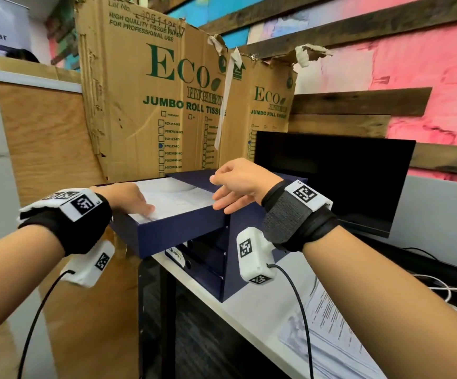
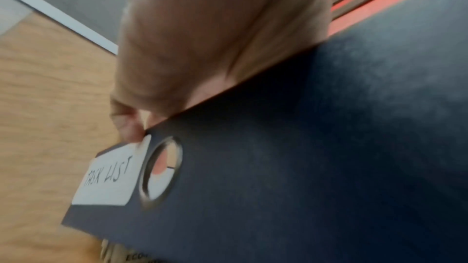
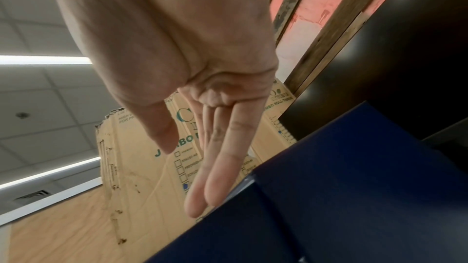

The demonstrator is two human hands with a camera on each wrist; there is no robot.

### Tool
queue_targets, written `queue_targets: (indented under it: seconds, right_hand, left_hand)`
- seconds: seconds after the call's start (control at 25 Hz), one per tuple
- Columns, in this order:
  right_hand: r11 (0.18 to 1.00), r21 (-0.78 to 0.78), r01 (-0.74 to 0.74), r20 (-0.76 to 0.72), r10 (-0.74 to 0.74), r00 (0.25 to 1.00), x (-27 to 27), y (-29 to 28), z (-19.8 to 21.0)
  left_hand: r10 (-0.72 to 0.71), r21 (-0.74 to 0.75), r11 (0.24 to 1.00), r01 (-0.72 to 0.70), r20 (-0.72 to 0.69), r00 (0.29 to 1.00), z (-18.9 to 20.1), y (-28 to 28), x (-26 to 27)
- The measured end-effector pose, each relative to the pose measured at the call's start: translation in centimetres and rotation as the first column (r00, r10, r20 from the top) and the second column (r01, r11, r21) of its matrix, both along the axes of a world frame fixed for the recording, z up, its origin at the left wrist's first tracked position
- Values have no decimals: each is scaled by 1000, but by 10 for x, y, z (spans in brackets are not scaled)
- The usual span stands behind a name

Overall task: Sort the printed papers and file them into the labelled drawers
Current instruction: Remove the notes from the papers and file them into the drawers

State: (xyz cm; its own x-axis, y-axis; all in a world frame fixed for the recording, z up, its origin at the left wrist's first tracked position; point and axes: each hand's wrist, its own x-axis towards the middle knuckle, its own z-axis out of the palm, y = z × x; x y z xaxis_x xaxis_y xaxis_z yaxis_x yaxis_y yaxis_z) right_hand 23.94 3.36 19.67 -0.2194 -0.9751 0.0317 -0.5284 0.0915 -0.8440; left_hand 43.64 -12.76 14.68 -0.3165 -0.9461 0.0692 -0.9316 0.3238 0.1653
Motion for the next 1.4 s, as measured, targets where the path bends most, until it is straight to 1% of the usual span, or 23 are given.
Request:
queue_targets:
  seconds: [0.08,0.16,0.2,0.24,0.28,0.32,0.4,0.48,0.56,0.64,0.72,0.8,0.88,0.92,0.96,1.0,1.04,1.08,1.12,1.16,1.2,1.28,1.4]
  right_hand:
    - [1000,-3,4,-10,-4,1000,-11,3,-5]
    - [999,-27,24,5,-23,1000,-23,2,-10]
    - [998,-46,40,6,-40,999,-28,1,-12]
    - [996,-67,63,3,-63,998,-33,-2,-15]
    - [992,-89,92,-4,-93,996,-37,-5,-19]
    - [986,-110,124,-15,-126,992,-40,-8,-23]
    - [975,-145,166,-64,-177,982,-46,-15,-31]
    - [967,-170,188,-100,-206,973,-54,-20,-36]
    - [958,-194,210,-118,-235,965,-63,-20,-38]
    - [953,-203,226,-127,-254,959,-75,-16,-39]
    - [943,-213,254,-151,-289,945,-93,-6,-42]
    - [926,-212,312,-178,-350,920,-118,6,-48]
    - [900,-205,384,-187,-421,888,-149,23,-57]
    - [881,-215,421,-192,-461,866,-165,32,-61]
    - [858,-229,460,-207,-504,839,-183,41,-65]
    - [830,-233,507,-238,-554,798,-199,51,-69]
    - [796,-235,557,-278,-604,747,-216,63,-72]
    - [756,-232,612,-310,-654,690,-231,75,-76]
    - [714,-237,659,-332,-697,636,-247,86,-82]
    - [676,-240,696,-353,-729,586,-259,96,-89]
    - [642,-246,726,-379,-753,538,-271,105,-97]
    - [582,-242,776,-428,-782,453,-287,121,-117]
    - [531,-212,820,-492,-783,380,-298,141,-153]
  left_hand:
    - [57,-52,997,-59,-57,997,-8,-11,6]
    - [112,-103,983,-150,-306,945,-18,-14,22]
    - [103,-81,983,-162,-482,870,-23,-12,29]
    - [89,-36,988,-149,-658,748,-28,-8,36]
    - [85,10,992,-129,-802,591,-31,-1,40]
    - [101,55,992,-115,-891,443,-30,7,41]
    - [121,110,992,-63,-971,206,-29,16,34]
    - [142,143,989,26,-989,52,-29,20,13]
    - [162,159,978,137,-987,-14,-31,23,-20]
    - [172,165,955,245,-985,-10,-38,17,-54]
    - [193,195,926,323,-980,37,-44,10,-87]
    - [142,183,925,333,-979,143,-49,3,-112]
    - [82,158,950,271,-959,270,-52,3,-124]
    - [27,100,973,207,-943,332,-53,10,-125]
    - [-78,-32,992,123,-917,392,-54,17,-127]
    - [-248,-245,968,62,-872,423,-53,31,-128]
    - [-454,-483,874,47,-779,434,-50,51,-132]
    - [-628,-669,739,74,-646,435,-46,73,-142]
    - [-754,-780,609,147,-511,413,-46,92,-157]
    - [-826,-821,521,233,-417,378,-46,109,-175]
    - [-863,-823,478,306,-375,339,-46,126,-196]
    - [-888,-793,451,410,-351,298,-53,143,-244]
    - [-862,-648,504,571,-334,382,-86,135,-317]
